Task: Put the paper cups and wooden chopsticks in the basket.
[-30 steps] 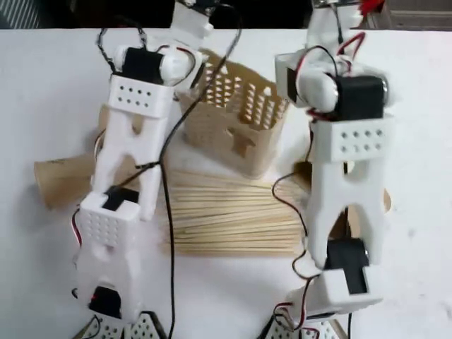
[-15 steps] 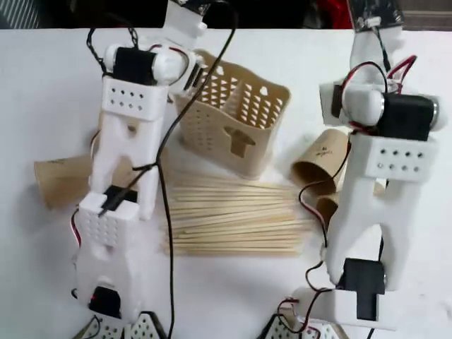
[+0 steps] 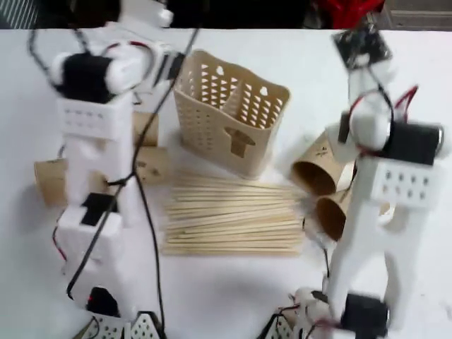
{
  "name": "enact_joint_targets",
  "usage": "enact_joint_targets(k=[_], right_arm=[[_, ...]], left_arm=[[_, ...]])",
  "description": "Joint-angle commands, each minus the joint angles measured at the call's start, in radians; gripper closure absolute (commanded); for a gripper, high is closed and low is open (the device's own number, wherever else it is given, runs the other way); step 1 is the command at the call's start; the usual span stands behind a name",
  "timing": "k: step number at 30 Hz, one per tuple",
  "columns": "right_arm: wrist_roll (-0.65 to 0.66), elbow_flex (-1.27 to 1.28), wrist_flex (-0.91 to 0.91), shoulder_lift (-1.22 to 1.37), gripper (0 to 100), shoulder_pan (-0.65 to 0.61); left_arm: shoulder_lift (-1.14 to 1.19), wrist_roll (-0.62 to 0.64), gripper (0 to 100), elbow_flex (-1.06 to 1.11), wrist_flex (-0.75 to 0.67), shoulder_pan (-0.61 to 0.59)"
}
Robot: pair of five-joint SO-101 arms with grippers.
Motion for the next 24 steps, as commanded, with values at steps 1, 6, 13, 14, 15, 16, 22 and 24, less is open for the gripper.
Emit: enact_joint_targets(k=[1,6,13,14,15,16,22,24], right_arm=[[0.137,0.290,-0.047,-0.242,79.0,0.012],[0.201,0.701,-0.272,-0.453,79.3,0.059],[0.333,0.976,-0.311,-0.696,79.1,0.191],[0.342,0.996,-0.309,-0.707,79.0,0.200],[0.350,1.019,-0.314,-0.711,79.0,0.203],[0.353,1.046,-0.335,-0.713,79.0,0.202],[0.353,1.232,-0.512,-0.714,73.4,0.203],[0.354,1.272,-0.538,-0.720,71.0,0.202]], left_arm=[[-0.203,-0.015,80,0.092,0.003,-0.096],[-0.429,-0.118,80,0.407,0.005,-0.127],[-0.745,-0.242,80,1.037,-0.032,-0.145],[-0.786,-0.245,80,1.132,-0.069,-0.142],[-0.825,-0.241,80,1.231,-0.117,-0.140],[-0.860,-0.241,80,1.330,-0.169,-0.140],[-1.036,-0.241,80,1.870,-0.477,-0.145],[-1.078,-0.239,80,1.985,-0.539,-0.145]])
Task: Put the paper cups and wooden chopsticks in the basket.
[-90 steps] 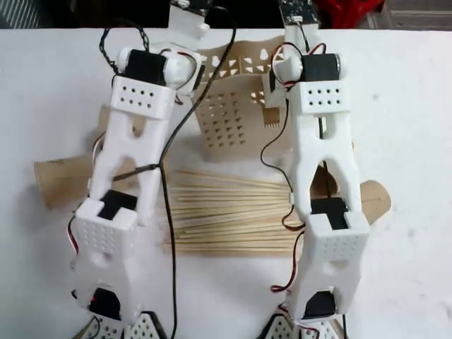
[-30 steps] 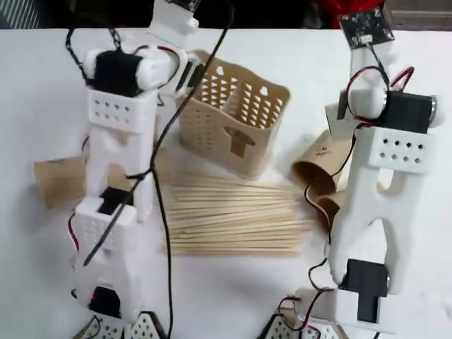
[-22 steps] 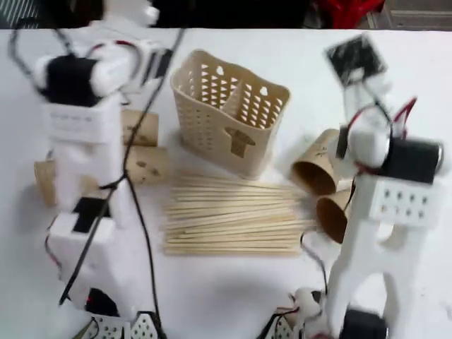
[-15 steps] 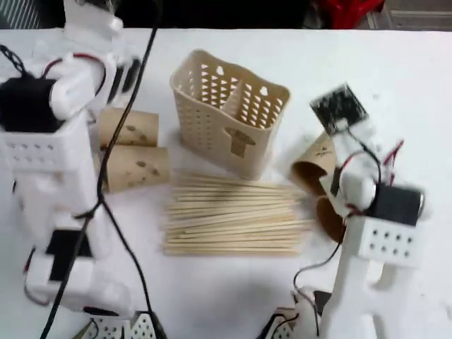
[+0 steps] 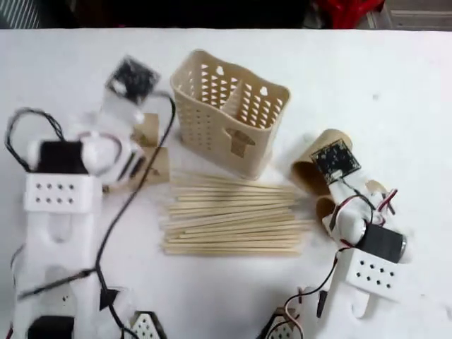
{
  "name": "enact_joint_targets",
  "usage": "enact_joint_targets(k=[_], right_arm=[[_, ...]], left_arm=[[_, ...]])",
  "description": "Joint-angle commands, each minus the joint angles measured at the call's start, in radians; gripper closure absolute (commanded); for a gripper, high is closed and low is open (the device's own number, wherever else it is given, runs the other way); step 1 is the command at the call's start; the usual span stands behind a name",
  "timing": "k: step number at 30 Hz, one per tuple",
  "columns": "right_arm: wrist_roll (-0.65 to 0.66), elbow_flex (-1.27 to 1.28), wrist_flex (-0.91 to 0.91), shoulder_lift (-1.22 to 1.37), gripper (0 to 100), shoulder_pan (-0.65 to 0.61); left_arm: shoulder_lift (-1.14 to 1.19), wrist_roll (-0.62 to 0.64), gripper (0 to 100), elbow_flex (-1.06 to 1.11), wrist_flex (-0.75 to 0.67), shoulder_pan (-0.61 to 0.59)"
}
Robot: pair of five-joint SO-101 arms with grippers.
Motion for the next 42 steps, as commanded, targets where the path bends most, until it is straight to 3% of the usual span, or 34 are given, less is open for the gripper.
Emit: enact_joint_targets(k=[1,9,15,22,34,42], right_arm=[[0.014,0.071,-0.074,-0.022,70.7,0.005],[-0.003,0.255,-0.303,-0.022,71.4,0.012],[-0.086,0.310,-0.424,-0.022,86.2,0.013],[-0.103,0.310,-0.421,-0.024,98.5,0.015],[-0.101,0.138,-0.377,-0.024,98.2,0.292],[-0.184,-0.112,-0.236,-0.024,98.3,0.315]], left_arm=[[-0.127,-0.006,80,0.308,-0.176,-0.008],[-0.182,-0.006,80,0.592,-0.420,-0.010],[-0.180,-0.006,80,0.684,-0.532,-0.007],[-0.180,-0.005,80,0.724,-0.585,-0.005],[-0.180,-0.005,80,0.729,-0.591,-0.005],[-0.180,-0.005,80,0.729,-0.591,-0.005]])
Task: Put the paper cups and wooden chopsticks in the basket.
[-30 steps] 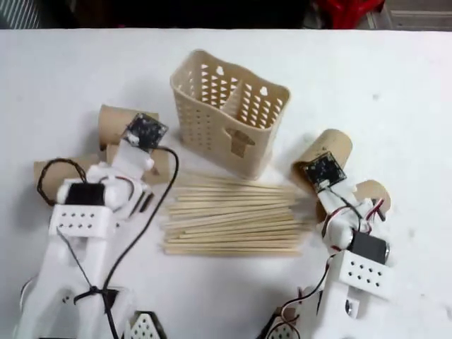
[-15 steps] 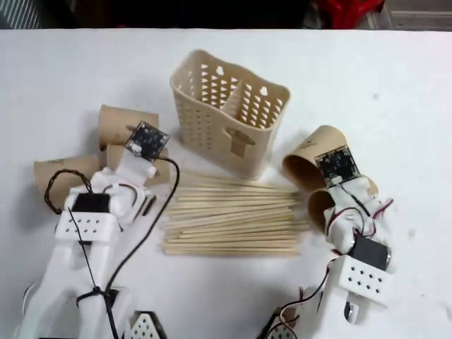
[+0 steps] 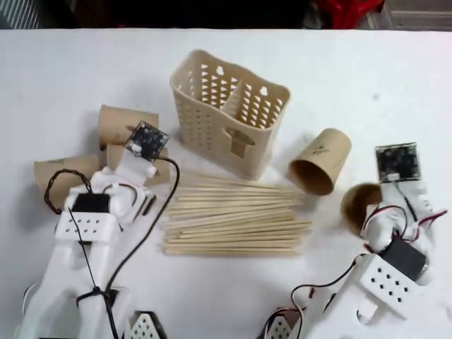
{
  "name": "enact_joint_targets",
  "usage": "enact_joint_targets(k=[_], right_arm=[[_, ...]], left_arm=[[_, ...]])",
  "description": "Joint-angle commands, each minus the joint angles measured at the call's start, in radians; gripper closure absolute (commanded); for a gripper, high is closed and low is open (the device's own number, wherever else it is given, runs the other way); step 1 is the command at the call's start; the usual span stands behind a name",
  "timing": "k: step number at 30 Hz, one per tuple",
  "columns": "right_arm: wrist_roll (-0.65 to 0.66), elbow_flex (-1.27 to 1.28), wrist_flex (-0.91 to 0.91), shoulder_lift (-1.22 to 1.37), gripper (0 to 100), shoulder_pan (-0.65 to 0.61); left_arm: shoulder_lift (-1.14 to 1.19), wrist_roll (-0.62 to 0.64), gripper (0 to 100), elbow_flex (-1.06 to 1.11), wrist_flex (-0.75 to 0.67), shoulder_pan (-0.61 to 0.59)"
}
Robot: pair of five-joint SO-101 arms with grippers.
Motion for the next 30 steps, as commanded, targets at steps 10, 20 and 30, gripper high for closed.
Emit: enact_joint_targets(k=[10,20,30], right_arm=[[-0.095,-0.362,0.249,-0.012,98.3,0.007],[-0.198,-0.687,0.398,-0.002,98.3,-0.053],[-0.552,-1.008,0.355,-0.001,98.3,-0.363]], left_arm=[[-0.030,0.063,80,-0.008,-0.018,-0.001],[-0.030,0.063,80,-0.008,-0.018,-0.001],[-0.030,0.063,80,-0.008,-0.018,-0.001]])
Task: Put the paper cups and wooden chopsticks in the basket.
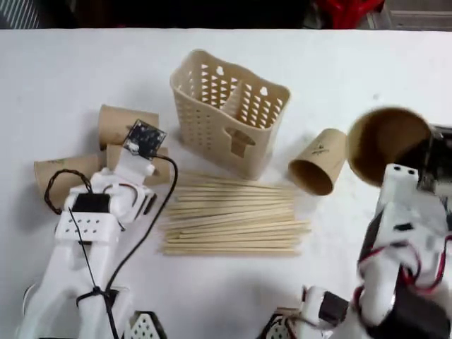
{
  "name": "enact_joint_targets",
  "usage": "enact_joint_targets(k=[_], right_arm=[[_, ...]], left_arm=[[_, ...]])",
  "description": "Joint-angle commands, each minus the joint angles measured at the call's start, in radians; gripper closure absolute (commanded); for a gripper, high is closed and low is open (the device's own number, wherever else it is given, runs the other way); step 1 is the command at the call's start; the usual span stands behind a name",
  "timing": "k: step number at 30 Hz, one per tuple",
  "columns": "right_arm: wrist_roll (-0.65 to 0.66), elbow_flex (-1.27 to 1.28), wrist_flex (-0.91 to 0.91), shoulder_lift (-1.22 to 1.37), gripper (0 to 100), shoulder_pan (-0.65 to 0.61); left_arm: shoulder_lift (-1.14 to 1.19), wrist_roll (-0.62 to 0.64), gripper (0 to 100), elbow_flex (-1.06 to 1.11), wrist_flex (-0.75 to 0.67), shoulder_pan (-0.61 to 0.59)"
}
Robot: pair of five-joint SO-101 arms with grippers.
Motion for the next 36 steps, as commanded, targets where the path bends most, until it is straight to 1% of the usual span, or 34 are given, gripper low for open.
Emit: enact_joint_targets(k=[1,4,6,10,14,19,24,28,33,36], right_arm=[[-0.164,-0.101,-0.090,0.018,98.3,-0.209],[-0.210,-0.107,-0.171,0.085,98.4,-0.371],[-0.215,-0.109,-0.202,0.174,98.4,-0.443],[-0.219,-0.169,-0.209,0.395,98.4,-0.519],[-0.302,-0.258,-0.203,0.579,98.4,-0.533],[-0.315,-0.353,-0.202,0.736,98.4,-0.579],[-0.316,-0.391,-0.202,0.812,98.4,-0.607],[-0.316,-0.385,-0.200,0.846,98.3,-0.584],[-0.308,-0.385,-0.139,0.898,98.0,-0.573],[-0.307,-0.391,-0.117,0.946,93.0,-0.570]], left_arm=[[-0.030,0.014,80,-0.008,-0.018,-0.001],[-0.030,0.014,80,-0.008,-0.018,-0.001],[-0.030,0.014,80,-0.008,-0.018,-0.001],[-0.030,0.014,80,-0.006,-0.018,-0.001],[-0.030,0.014,80,-0.006,-0.018,-0.001],[-0.030,0.014,80,-0.006,-0.018,-0.001],[-0.030,0.014,80,-0.006,-0.018,-0.001],[-0.030,0.014,80,-0.006,-0.018,-0.001],[-0.030,0.014,80,-0.006,-0.018,-0.001],[-0.030,0.014,80,-0.006,-0.018,-0.001]])
